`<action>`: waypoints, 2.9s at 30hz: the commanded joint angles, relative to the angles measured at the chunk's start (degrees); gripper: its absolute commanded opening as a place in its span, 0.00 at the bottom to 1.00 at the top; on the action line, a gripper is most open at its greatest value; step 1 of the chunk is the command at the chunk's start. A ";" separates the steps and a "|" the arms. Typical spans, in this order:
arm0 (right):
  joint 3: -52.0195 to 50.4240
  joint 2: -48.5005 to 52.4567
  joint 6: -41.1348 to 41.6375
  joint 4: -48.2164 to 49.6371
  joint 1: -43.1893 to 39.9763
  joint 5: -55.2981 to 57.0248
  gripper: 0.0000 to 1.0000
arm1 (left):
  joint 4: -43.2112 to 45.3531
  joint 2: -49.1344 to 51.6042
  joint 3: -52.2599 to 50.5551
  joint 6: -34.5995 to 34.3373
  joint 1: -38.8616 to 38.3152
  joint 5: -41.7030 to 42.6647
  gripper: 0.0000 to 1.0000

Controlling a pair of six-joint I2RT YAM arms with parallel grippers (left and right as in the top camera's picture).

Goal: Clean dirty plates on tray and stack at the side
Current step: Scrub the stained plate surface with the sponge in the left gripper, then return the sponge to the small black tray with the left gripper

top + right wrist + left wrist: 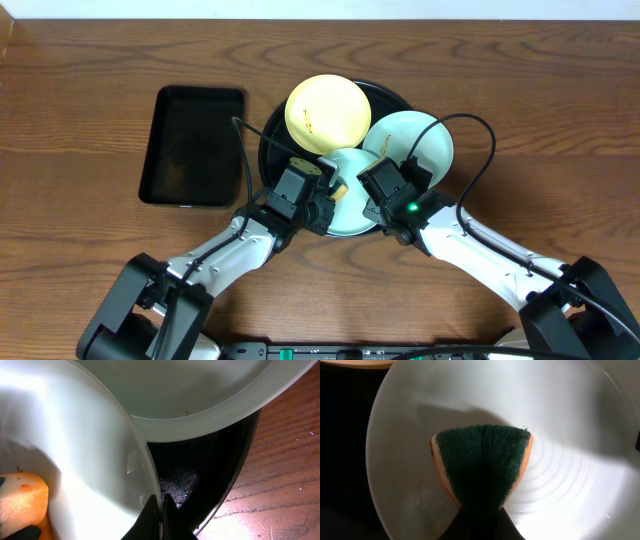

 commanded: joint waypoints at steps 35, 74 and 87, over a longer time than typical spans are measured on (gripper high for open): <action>0.00 0.39 -0.85 -0.42 0.52 1.42 0.02 | 14.01 9.64 -0.35 0.31 -0.11 -5.09 0.08; 0.00 0.39 -1.49 -0.20 0.55 1.42 0.01 | 30.56 18.16 -0.35 0.33 1.88 -5.92 0.08; 0.00 0.39 -1.49 0.00 0.52 1.44 0.01 | 44.61 17.55 -0.28 3.74 1.88 -5.88 0.08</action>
